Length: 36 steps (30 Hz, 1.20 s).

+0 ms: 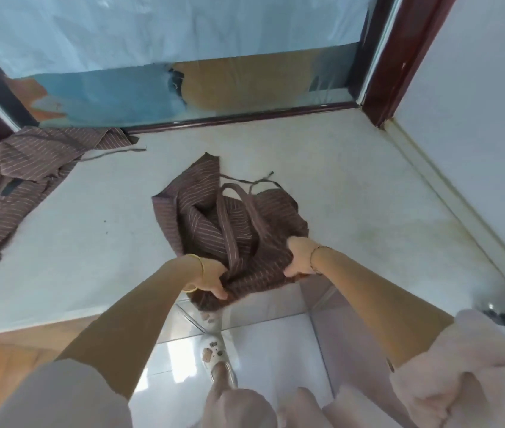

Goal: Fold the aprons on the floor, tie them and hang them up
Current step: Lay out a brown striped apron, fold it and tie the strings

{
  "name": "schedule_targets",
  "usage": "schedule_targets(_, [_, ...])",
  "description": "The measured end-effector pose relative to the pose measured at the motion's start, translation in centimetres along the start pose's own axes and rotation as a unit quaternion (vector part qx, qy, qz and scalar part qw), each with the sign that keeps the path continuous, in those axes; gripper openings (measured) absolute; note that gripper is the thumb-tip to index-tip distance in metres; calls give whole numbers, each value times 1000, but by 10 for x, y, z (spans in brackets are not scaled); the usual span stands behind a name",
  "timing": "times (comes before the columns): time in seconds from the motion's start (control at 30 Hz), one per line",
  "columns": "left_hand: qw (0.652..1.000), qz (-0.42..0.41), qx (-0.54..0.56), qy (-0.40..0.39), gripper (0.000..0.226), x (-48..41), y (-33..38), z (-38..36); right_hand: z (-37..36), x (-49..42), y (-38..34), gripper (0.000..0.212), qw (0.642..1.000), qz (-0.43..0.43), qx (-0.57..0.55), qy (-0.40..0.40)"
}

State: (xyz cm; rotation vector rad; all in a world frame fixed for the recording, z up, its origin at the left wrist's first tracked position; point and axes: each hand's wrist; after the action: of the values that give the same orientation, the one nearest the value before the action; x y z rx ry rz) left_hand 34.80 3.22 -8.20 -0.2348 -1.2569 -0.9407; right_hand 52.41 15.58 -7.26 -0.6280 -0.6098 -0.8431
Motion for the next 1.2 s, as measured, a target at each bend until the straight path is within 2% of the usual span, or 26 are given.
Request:
schedule_targets(0.07, [993,43,28,-107,42,0,14,-36,-14,28,16,62,976,-83,113,-168])
schedule_targets(0.13, [968,64,94,-222,43,3,27,-64,-20,57,28,70,937,-149,182,-260])
schedule_targets(0.2, [945,58,141,-289,37,10,34,-76,-20,75,38,73,920,-161,221,-281])
schedule_targets(0.3, [934,15,199,-295,27,24,36,-71,-10,80,48,75,934,-132,199,-267])
schedule_targets(0.37, [940,-5,232,-252,30,37,34,-64,-5,81,53,69,959,-80,172,-211])
schedule_targets(0.47, [944,-53,262,-193,40,58,27,-48,1,82,59,44,989,36,117,-85])
schedule_targets(0.57, [954,-62,277,-98,28,76,20,-30,4,79,61,18,990,119,13,75])
schedule_targets(0.63, [965,-45,254,47,19,80,19,-19,5,76,59,18,977,142,-37,158])
schedule_targets(0.7, [963,-27,137,231,16,82,16,-8,11,79,55,22,970,161,-74,168])
schedule_targets(0.77, [920,-25,13,390,18,86,13,-3,21,86,53,23,976,168,-48,126])
schedule_targets(0.8, [893,-51,-2,447,17,89,15,-2,28,88,53,19,976,167,-24,137])
schedule_targets(0.83, [870,-87,14,486,16,92,15,-2,35,89,52,15,969,168,-21,179])
schedule_targets(0.87, [855,-132,64,497,16,95,16,-2,43,90,51,19,955,167,-42,243])
schedule_targets(0.9, [852,-181,124,476,18,100,18,-3,48,91,50,29,934,163,-72,311])
schedule_targets(0.93, [861,-217,169,428,24,105,21,-5,51,92,47,38,914,157,-99,361])
schedule_targets(1.0, [902,-214,134,351,39,108,19,-9,49,92,43,45,892,163,-129,402])
schedule_targets(1.07, [919,-132,17,372,36,103,12,-9,40,90,39,39,893,170,-164,384])
schedule_targets(1.13, [891,-96,-52,441,24,98,8,-7,30,89,36,24,902,173,-210,334])
schedule_targets(1.2, [858,-102,-30,502,19,98,10,-3,27,93,33,14,904,179,-289,260])
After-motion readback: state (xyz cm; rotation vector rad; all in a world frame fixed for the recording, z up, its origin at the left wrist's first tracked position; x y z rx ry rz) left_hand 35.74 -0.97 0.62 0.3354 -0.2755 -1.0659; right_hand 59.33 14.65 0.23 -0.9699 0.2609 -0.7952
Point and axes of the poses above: each hand's wrist, its own x-axis away from the middle knuckle, its own z-axis out of the back of the hand, y = z × x, and after that the axes turned 5 degrees about -y, right-handed
